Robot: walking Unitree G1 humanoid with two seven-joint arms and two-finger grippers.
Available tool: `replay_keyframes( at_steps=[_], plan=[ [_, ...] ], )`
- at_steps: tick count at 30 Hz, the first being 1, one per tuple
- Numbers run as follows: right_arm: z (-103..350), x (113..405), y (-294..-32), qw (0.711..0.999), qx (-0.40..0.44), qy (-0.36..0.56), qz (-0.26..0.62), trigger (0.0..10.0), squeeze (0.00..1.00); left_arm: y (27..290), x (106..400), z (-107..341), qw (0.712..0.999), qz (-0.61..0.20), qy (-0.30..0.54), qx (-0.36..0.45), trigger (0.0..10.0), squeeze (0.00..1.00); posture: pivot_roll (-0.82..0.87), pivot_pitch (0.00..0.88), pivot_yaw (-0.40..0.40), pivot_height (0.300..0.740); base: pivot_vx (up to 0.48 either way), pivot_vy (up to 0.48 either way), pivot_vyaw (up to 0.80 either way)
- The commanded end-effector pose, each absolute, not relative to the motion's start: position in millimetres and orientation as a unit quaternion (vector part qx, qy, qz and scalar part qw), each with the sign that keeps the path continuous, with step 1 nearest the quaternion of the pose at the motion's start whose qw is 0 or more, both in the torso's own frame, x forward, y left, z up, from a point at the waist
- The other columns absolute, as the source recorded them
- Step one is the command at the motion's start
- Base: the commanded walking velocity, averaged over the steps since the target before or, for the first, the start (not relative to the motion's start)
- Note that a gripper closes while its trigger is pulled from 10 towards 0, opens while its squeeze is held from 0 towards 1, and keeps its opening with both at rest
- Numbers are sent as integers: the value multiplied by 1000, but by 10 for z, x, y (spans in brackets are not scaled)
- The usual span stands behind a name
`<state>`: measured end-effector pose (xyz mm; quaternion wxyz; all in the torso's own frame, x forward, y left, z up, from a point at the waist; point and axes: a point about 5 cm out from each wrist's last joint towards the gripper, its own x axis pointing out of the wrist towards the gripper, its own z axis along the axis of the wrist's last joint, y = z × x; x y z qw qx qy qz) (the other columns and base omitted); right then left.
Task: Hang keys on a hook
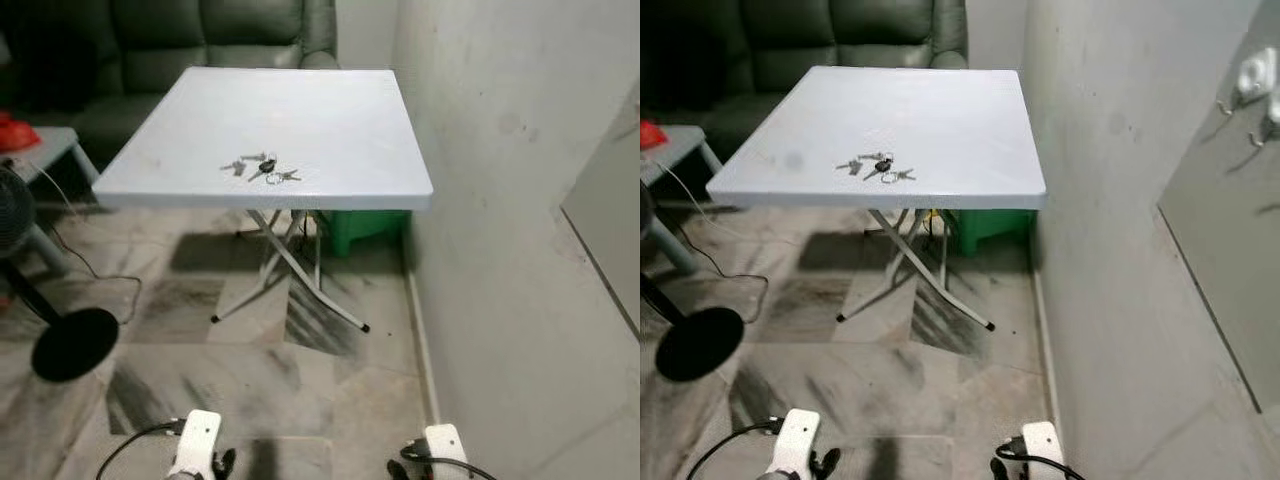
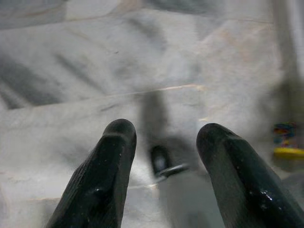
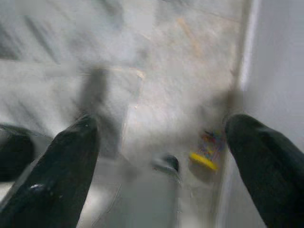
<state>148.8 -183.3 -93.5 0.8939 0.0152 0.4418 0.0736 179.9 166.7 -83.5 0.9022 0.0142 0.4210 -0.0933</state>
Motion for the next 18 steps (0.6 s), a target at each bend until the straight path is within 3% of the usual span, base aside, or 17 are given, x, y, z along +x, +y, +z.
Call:
replay_keyframes(
  at_steps=[1, 5, 18],
  plan=[
    [-924, 1526, -1817, 896, 24, 438, 68, 10000, 0, 1714, 1811, -825, 902, -91, 421, 13, 10000, 0, -115, 0, -2, 740, 0, 0, 0],
    [-923, 1527, -1814, 896, 28, 437, 68, 10000, 0, 1712, 1821, -821, 903, -90, 420, 10, 10000, 0, -115, 0, -2, 740, 0, 0, 0],
    [-932, 1505, -1809, 895, 32, 439, 67, 10000, 0, 1710, 1853, -808, 904, -84, 419, 2, 10000, 0, -118, 0, -3, 740, 0, 312, 0]
  ],
)
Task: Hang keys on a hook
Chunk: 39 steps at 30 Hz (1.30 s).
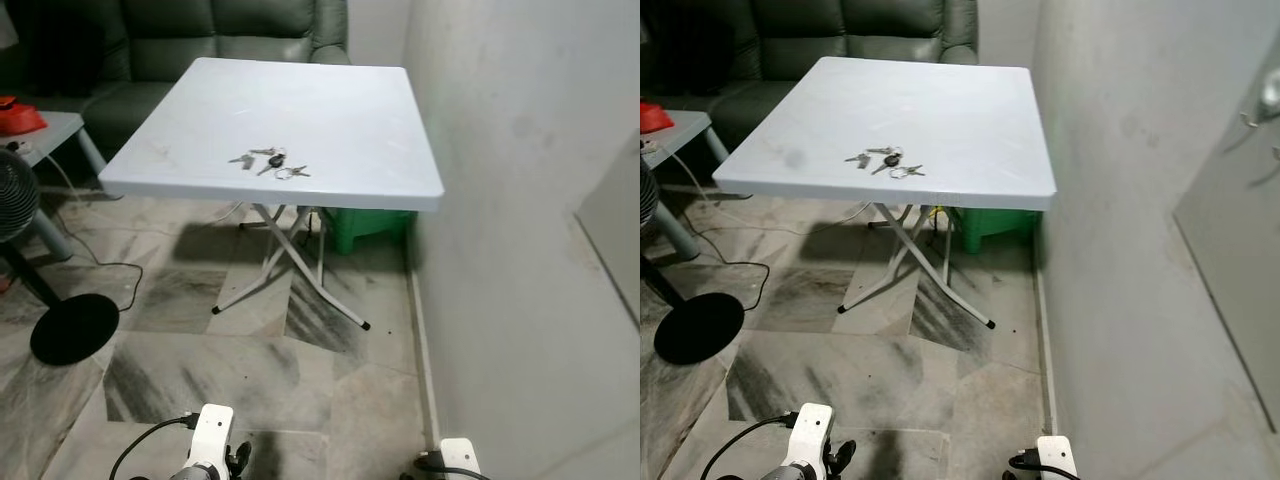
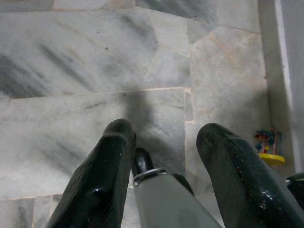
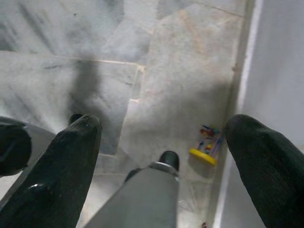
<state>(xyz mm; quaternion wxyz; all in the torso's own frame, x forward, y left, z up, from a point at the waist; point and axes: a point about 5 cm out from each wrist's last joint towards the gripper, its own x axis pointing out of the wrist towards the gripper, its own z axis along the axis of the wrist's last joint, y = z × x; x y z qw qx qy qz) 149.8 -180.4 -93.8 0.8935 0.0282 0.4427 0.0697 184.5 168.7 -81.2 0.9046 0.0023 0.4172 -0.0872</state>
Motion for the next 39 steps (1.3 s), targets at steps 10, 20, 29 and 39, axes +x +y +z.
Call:
replay_keyframes(
  at_steps=[10, 20, 29, 39],
  plan=[
    [-939, 1487, -1803, 894, 31, 442, 71, 10000, 0, 1704, 1857, -808, 903, -86, 420, 3, 10000, 0, -116, 0, -6, 740, 0, 451, 0],
    [-940, 1487, -1792, 893, 29, 442, 76, 10000, 0, 1709, 1839, -818, 901, -88, 424, 6, 10000, 0, -116, 0, -8, 740, 0, 459, 0],
    [-942, 1478, -1798, 893, 29, 443, 77, 10000, 0, 1710, 1835, -821, 900, -89, 426, 8, 10000, 0, -118, 0, -7, 740, 0, 460, 0],
    [-941, 1481, -1794, 893, 29, 443, 79, 10000, 0, 1703, 1841, -819, 900, -89, 426, 8, 10000, 0, -116, 0, -8, 740, 0, 458, 0]
  ],
)
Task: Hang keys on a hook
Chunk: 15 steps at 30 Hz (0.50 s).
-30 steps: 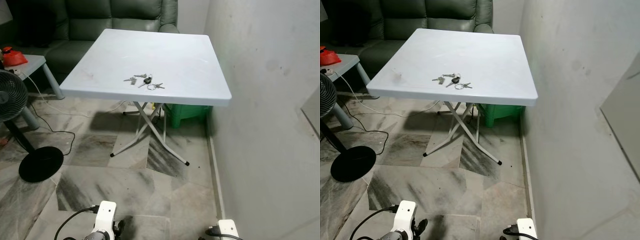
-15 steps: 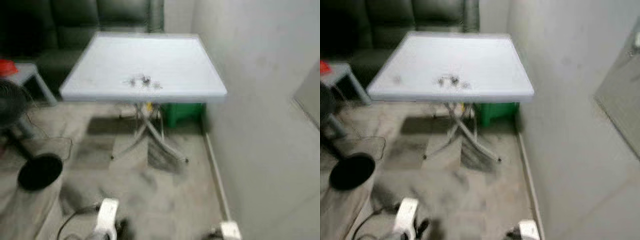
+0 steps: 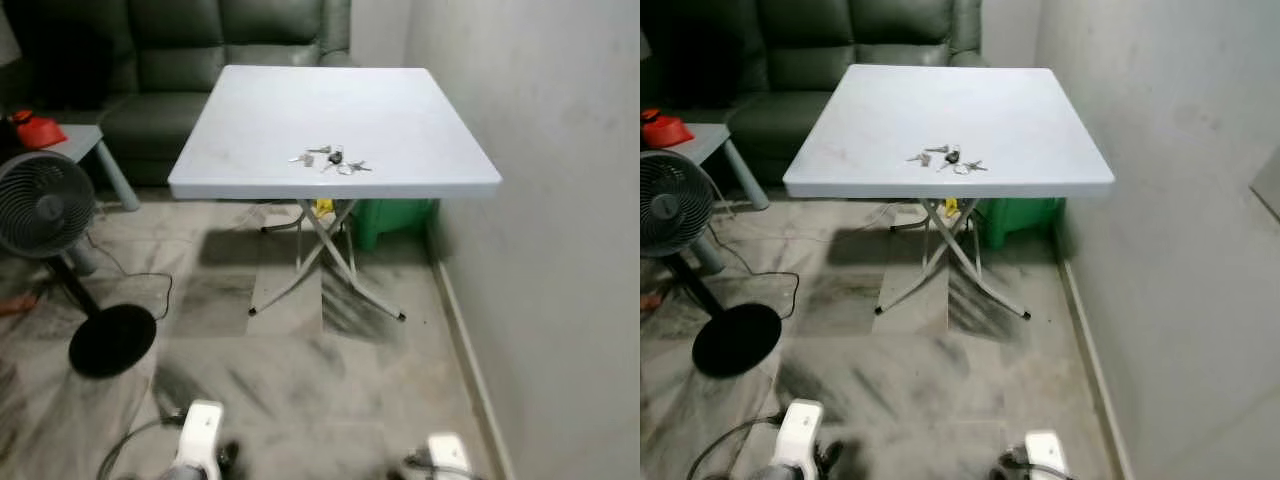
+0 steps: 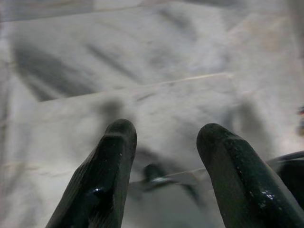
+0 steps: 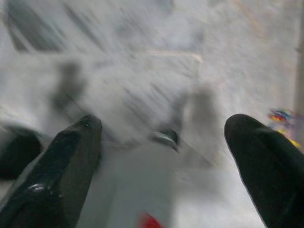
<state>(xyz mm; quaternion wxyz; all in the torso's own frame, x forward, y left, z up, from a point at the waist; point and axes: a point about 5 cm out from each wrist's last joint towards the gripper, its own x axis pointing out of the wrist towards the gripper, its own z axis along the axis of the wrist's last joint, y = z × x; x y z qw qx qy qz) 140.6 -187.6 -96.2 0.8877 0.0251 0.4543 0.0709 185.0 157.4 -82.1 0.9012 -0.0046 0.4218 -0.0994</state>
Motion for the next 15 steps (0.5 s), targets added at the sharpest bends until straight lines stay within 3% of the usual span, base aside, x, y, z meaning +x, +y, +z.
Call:
replay_keyframes(
  at_steps=[1, 15],
  plan=[
    [-942, 1480, -1793, 893, 30, 443, 79, 10000, 0, 1703, 1840, -819, 900, -89, 426, 8, 10000, 0, -115, 0, -9, 740, 0, 461, 0],
    [-944, 1476, -1781, 892, 32, 443, 82, 10000, 0, 1702, 1853, -812, 902, -89, 423, 8, 10000, 0, -109, 0, -12, 740, 0, 463, 0]
  ],
)
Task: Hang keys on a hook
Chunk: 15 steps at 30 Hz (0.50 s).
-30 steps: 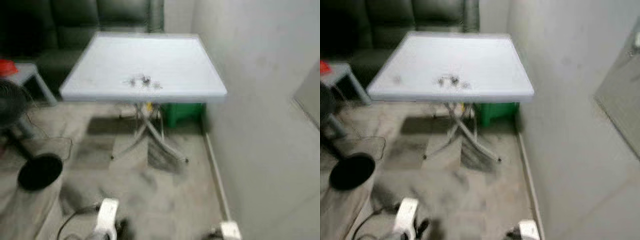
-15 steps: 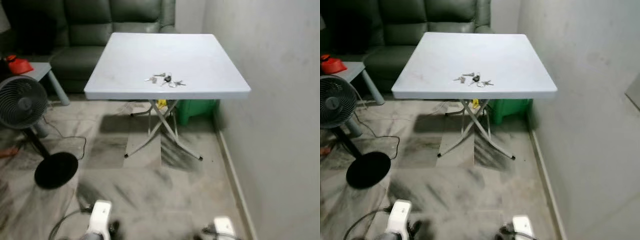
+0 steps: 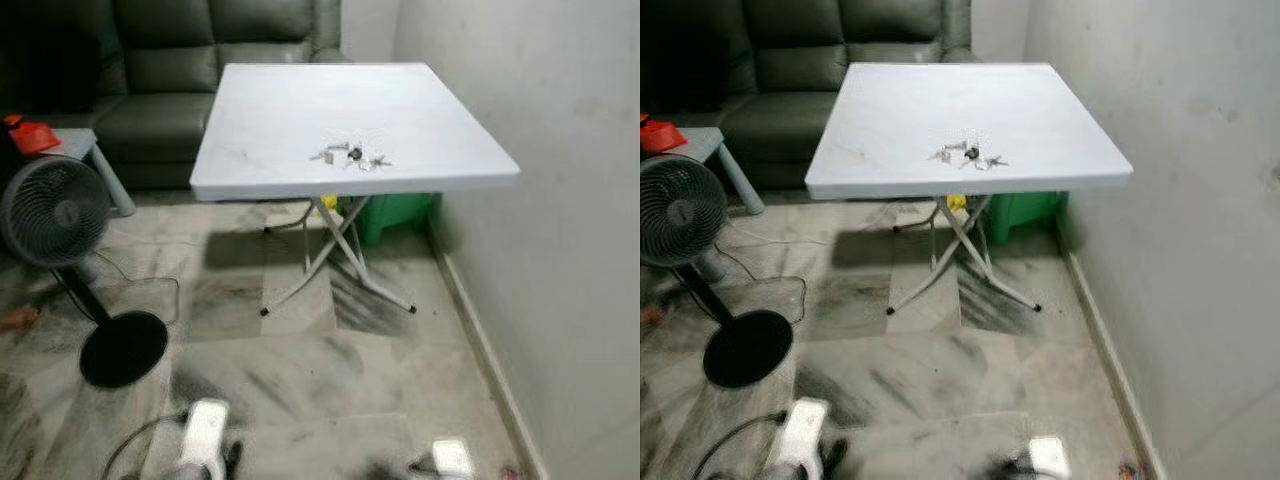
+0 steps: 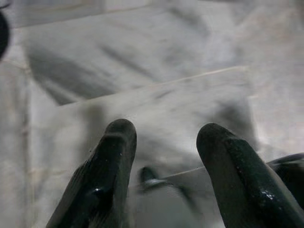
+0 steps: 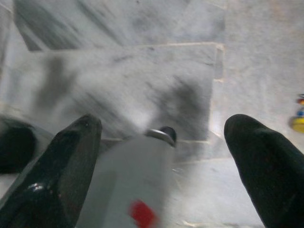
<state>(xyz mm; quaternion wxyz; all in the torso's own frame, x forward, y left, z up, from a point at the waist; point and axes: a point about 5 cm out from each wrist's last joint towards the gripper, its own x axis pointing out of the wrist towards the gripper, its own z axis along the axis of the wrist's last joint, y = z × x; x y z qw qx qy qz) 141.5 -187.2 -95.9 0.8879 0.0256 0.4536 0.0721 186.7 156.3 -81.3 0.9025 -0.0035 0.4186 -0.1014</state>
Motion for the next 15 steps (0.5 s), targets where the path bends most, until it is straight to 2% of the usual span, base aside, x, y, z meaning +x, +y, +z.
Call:
replay_keyframes(
  at_steps=[1, 15],
  plan=[
    [-944, 1476, -1782, 892, 32, 443, 82, 10000, 0, 1701, 1853, -812, 902, -89, 423, 8, 10000, 0, -109, 0, -12, 740, 0, 461, 0],
    [-940, 1489, -1779, 892, 31, 443, 84, 10000, 0, 1706, 1865, -805, 903, -87, 421, 7, 10000, 0, -105, 0, -14, 740, 0, 464, 0]
  ],
)
